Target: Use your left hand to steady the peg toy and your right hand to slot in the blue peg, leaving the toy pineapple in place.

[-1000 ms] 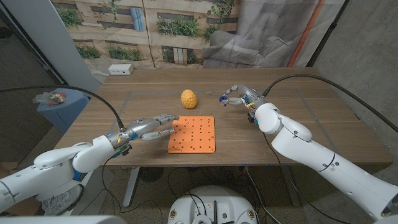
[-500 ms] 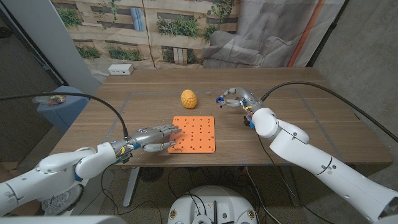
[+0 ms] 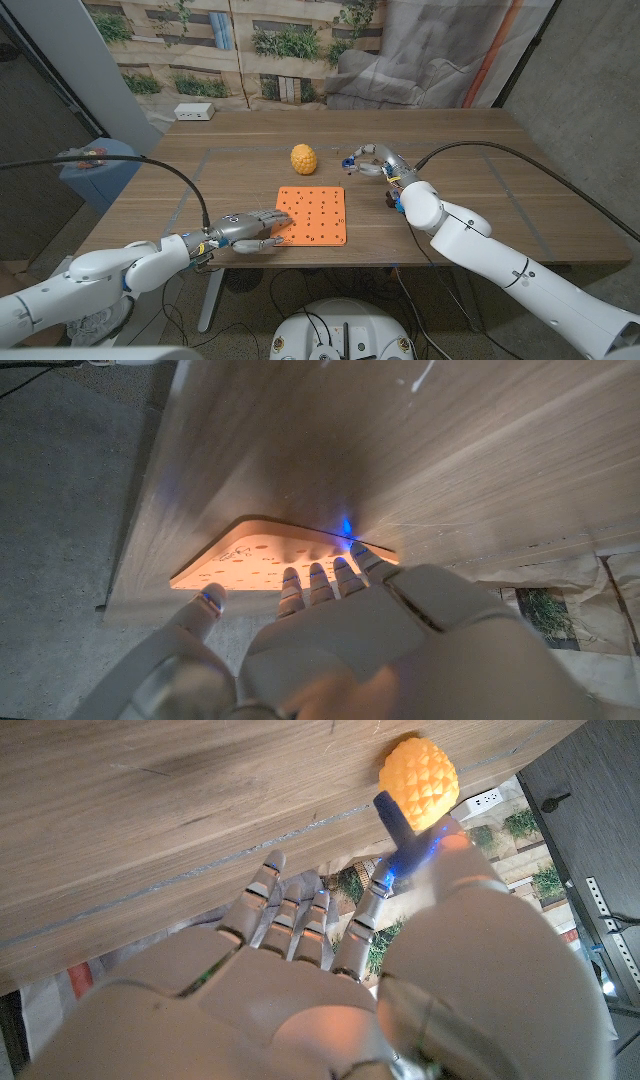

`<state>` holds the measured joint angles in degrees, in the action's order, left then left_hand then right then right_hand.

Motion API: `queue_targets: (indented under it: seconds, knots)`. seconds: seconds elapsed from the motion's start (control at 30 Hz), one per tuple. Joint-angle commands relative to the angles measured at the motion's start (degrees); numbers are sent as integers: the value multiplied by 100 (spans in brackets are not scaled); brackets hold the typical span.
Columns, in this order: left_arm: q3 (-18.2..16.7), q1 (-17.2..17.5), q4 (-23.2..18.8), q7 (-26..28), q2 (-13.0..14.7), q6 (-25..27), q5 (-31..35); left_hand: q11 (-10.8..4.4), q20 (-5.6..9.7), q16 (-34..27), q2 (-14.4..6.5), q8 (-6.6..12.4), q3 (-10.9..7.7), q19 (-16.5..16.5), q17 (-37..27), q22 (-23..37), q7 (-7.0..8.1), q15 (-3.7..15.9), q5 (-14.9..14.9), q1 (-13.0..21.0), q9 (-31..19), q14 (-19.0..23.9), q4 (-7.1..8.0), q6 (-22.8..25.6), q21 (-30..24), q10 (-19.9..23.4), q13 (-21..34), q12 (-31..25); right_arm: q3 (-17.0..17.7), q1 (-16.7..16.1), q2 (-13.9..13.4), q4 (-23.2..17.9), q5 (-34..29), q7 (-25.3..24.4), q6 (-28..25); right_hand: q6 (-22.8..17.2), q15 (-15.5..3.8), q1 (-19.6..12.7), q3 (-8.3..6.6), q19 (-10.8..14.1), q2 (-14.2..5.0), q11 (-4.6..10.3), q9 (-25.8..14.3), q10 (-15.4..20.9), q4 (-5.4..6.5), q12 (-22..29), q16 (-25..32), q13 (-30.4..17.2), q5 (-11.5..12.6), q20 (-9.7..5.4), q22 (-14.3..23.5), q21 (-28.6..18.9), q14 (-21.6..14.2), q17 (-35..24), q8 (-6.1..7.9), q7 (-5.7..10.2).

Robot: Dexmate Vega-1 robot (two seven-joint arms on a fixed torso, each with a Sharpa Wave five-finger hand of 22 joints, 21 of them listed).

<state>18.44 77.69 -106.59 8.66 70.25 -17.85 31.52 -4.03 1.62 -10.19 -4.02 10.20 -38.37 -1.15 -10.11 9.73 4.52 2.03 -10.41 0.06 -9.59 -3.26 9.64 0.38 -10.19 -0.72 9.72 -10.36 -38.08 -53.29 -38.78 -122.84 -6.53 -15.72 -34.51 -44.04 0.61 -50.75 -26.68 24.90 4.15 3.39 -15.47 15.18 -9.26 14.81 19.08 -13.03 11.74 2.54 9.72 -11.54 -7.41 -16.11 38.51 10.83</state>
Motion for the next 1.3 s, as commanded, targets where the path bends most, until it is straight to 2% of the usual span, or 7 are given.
queue_targets:
  seconds: [0.03,0.63,0.93,1.3]
  knots:
    - [154,-41,7,25,222,139,-13,-21,927,-49,-489,39,15,-16,-8,20,6,445,-53,-7,-16,56,5,65,-32,63,10,-35,-169,-80,63,226,-1,-279,445,-713,-30,-13,13,9,-60,-2,-150,74,-13,11,33,0,24,-44,21,18,-59,-27,301,184]
    - [372,-303,-1,-121,317,186,4,-6,912,-70,-486,59,25,-49,18,18,-70,416,-61,23,-15,245,-34,181,-49,222,5,-69,-278,-91,338,608,47,-353,657,-711,-56,-28,20,-47,-74,2,-144,77,-17,-15,23,3,45,-58,21,39,-27,-41,295,180]
    - [491,-543,23,-254,277,152,113,20,899,-72,-484,78,29,-99,26,18,-99,413,-62,31,-15,339,-47,287,-45,309,4,-80,-376,26,333,788,54,-198,661,-730,-49,-33,24,-73,-83,1,-141,82,-17,-27,12,4,55,-64,22,46,2,-46,300,180]
    - [562,-748,52,-396,272,118,148,-29,865,-93,-470,103,35,-130,39,18,-152,394,-61,40,-16,597,-69,502,-60,548,4,-116,-521,165,317,940,-7,-35,645,-738,-44,-31,30,-115,-98,9,-136,78,-12,-44,5,5,68,-55,22,55,25,-56,298,182]
